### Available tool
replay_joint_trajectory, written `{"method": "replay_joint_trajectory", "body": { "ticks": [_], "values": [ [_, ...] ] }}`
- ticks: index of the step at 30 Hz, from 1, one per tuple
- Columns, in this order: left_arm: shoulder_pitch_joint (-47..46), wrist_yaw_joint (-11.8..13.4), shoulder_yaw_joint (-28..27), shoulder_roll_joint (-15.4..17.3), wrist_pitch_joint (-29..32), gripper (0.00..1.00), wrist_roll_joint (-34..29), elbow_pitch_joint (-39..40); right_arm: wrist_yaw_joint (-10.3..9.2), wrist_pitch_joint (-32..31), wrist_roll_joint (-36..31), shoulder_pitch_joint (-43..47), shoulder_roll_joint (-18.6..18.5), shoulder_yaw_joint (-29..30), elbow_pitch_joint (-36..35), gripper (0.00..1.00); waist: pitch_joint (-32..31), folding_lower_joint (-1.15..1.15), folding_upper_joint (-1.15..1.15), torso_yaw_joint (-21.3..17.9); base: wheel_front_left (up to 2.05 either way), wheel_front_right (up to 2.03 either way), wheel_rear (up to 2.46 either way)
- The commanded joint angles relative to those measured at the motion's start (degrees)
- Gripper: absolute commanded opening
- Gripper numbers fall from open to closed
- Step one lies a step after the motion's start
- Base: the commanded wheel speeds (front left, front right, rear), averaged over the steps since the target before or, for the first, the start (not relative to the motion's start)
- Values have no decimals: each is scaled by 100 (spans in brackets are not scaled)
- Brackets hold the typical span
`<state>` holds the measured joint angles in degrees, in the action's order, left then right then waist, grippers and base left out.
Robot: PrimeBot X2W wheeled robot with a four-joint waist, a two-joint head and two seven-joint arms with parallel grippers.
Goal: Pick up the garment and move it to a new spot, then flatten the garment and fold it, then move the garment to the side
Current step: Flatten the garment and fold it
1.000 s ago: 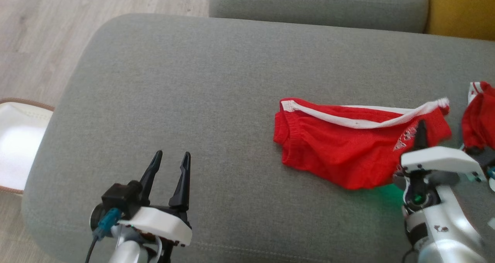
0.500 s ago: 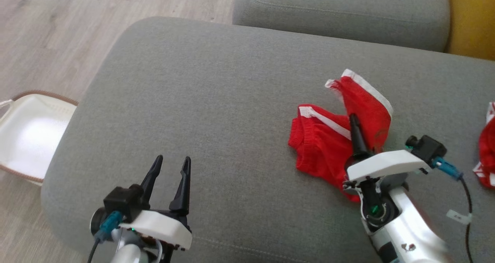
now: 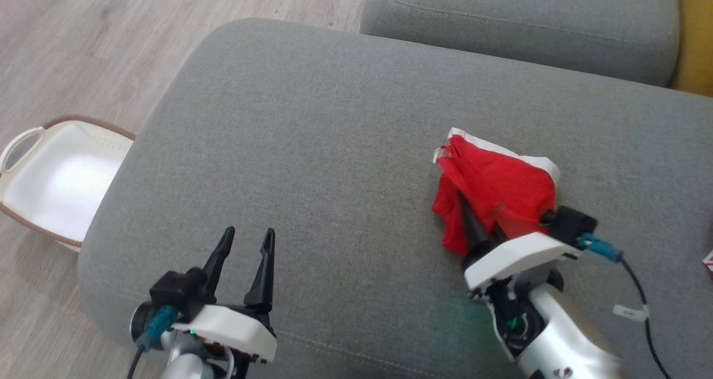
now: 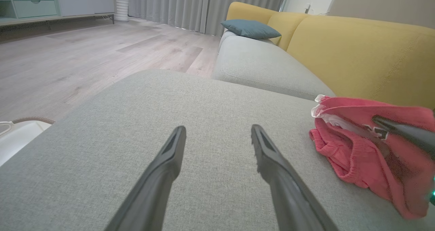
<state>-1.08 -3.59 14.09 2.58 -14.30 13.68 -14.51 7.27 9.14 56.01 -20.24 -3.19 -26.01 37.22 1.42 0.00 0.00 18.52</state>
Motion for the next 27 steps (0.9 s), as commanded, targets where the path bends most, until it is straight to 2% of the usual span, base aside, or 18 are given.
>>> {"method": "replay_joint_trajectory", "body": {
  "ticks": [1,15,22,27],
  "values": [
    [-111,-4,-186,30,-70,100,0,182,22,62,-126,-126,31,-197,-123,100,17,0,0,11,0,0,0],
    [-190,43,-238,30,-70,100,84,213,22,-560,-628,-252,31,-1329,512,100,93,0,0,-16,0,0,0],
    [-194,51,-324,30,-70,100,54,269,22,-201,-778,-441,31,-1373,427,100,28,0,0,-329,0,0,0],
    [-252,63,-607,30,-70,100,12,469,22,237,-1168,-533,-111,-1099,53,100,-65,0,0,-732,0,0,0]
  ]
}}
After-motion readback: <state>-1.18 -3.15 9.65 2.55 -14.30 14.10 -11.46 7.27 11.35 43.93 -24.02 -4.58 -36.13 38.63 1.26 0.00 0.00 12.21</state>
